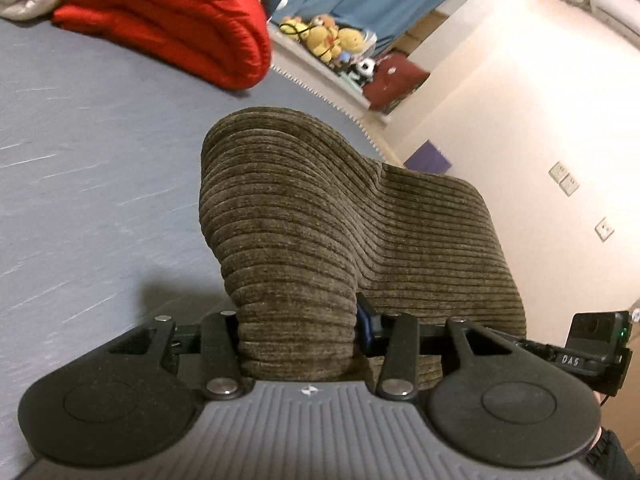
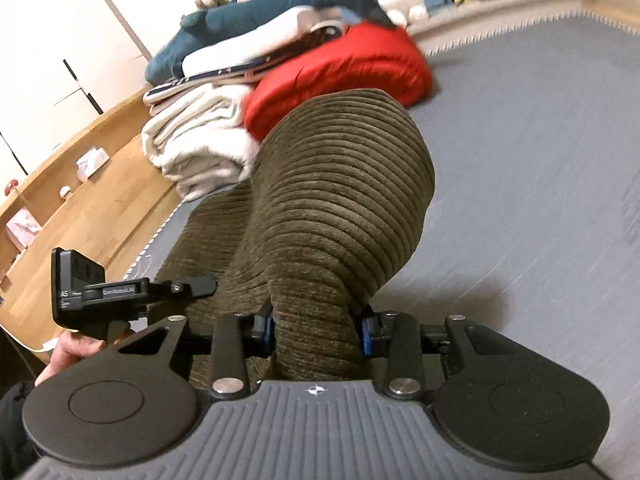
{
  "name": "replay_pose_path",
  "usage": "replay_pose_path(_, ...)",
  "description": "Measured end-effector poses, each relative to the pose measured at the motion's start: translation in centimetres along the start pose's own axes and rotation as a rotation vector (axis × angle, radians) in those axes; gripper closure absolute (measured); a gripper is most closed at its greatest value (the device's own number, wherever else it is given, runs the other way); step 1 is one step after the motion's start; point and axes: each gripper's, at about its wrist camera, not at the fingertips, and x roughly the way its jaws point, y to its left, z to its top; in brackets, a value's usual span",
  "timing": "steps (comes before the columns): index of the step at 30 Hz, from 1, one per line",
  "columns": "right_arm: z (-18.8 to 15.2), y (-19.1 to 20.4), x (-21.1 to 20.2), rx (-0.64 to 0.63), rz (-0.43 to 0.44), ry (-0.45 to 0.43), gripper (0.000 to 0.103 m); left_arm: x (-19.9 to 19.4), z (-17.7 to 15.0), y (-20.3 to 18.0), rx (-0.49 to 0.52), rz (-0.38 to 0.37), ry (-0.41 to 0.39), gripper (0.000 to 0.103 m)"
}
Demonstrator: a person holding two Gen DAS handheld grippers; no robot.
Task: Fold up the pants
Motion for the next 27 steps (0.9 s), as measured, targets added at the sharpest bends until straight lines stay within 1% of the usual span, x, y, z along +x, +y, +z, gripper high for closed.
replay_pose_path(1,0.7,-0.7,-0.1,-0.021,-0.012,0.0,0.062,1.2,0.0,-0.3,-0.004,0.016,-0.002,0.048)
replay_pose_path(2,1.3,-1.6,0.1,-0.054,-0.039,0.004,0.059,2.4,-0.1,-0.4,0.003,0.066,0.004,0.041)
replay_pose_path(3,1.6,-2.6,0.6,-0.07,-0.079,0.009,0.052,3.5,-0.2,-0.6,0.023,0.156,0.027,0.031)
replay_pose_path(4,1.8,-3.8,1.1,-0.075,-0.146,0.012,0.047,4.5,-0.3,-0.5,0.049,0.303,0.053,0.03)
replay_pose_path(5,1.8,-5.1,2.0,-0.086,-0.274,0.007,0.042,4.9,-0.4,-0.6,0.073,0.442,0.058,0.033)
replay_pose_path(6,1.8,-5.8,2.6,-0.104,-0.406,-0.004,0.043,4.8,-0.5,-0.8,0.106,0.57,0.045,0.035)
replay_pose_path(7,1.6,-6.4,3.0,-0.114,-0.505,-0.01,0.043,4.2,-0.4,-1.4,0.136,0.589,0.011,0.038)
replay_pose_path(8,1.6,-6.7,3.1,-0.109,-0.57,-0.018,0.044,3.2,-0.2,-2.1,0.165,0.548,-0.024,0.041)
replay_pose_path(9,1.5,-6.9,2.8,-0.092,-0.55,-0.024,0.046,2.3,-0.2,-2.8,0.193,0.488,-0.047,0.043)
replay_pose_path(10,1.6,-6.7,2.3,-0.087,-0.483,-0.027,0.047,1.4,-0.3,-3.6,0.227,0.42,-0.056,0.043)
replay_pose_path(11,1.6,-5.9,2.0,-0.11,-0.428,-0.028,0.047,1.1,-0.5,-4.3,0.267,0.363,-0.048,0.043)
replay_pose_path(12,1.4,-5.0,1.9,-0.151,-0.385,-0.025,0.047,1.0,-1.3,-5.1,0.318,0.316,-0.017,0.043)
replay_pose_path(13,0.9,-4.1,1.8,-0.205,-0.332,-0.009,0.048,1.5,-2.1,-5.8,0.38,0.28,0.041,0.043)
replay_pose_path(14,0.3,-3.5,1.7,-0.243,-0.282,0.016,0.048,2.0,-3.0,-6.3,0.424,0.263,0.083,0.046)
replay_pose_path(15,-0.3,-3.6,1.9,-0.273,-0.233,0.061,0.049,2.6,-4.0,-6.3,0.469,0.253,0.145,0.055)
replay_pose_path(16,-1.2,-3.6,2.7,-0.306,-0.19,0.155,0.051,3.9,-5.1,-6.3,0.507,0.268,0.235,0.06)
replay_pose_path(17,-2.1,-3.7,3.6,-0.331,-0.189,0.237,0.057,5.1,-6.2,-5.9,0.536,0.298,0.313,0.062)
replay_pose_path(18,-3.6,-4.0,4.9,-0.387,-0.226,0.322,0.057,6.2,-7.3,-5.8,0.57,0.328,0.371,0.061)
replay_pose_path(19,-4.7,-4.0,5.4,-0.452,-0.238,0.342,0.057,6.4,-7.9,-5.9,0.614,0.346,0.38,0.061)
replay_pose_path(20,-5.1,-3.5,5.6,-0.497,-0.235,0.343,0.056,6.3,-7.9,-6.2,0.623,0.354,0.383,0.062)
replay_pose_path(22,-4.8,-2.6,6.0,-0.53,-0.259,0.368,0.056,6.1,-6.9,-6.9,0.599,0.374,0.373,0.062)
replay_pose_path(23,-4.3,-2.3,5.9,-0.527,-0.268,0.372,0.057,6.5,-6.0,-7.5,0.602,0.389,0.351,0.062)
replay_pose_path(24,-3.9,-2.3,5.7,-0.518,-0.267,0.37,0.057,6.2,-5.7,-8.1,0.614,0.404,0.309,0.06)
replay_pose_path(26,-3.7,-2.4,4.8,-0.504,-0.273,0.351,0.058,5.7,-5.6,-8.6,0.606,0.395,0.25,0.054)
replay_pose_path(27,-3.7,-2.5,4.4,-0.497,-0.288,0.324,0.057,5.5,-5.3,-8.5,0.588,0.392,0.229,0.054)
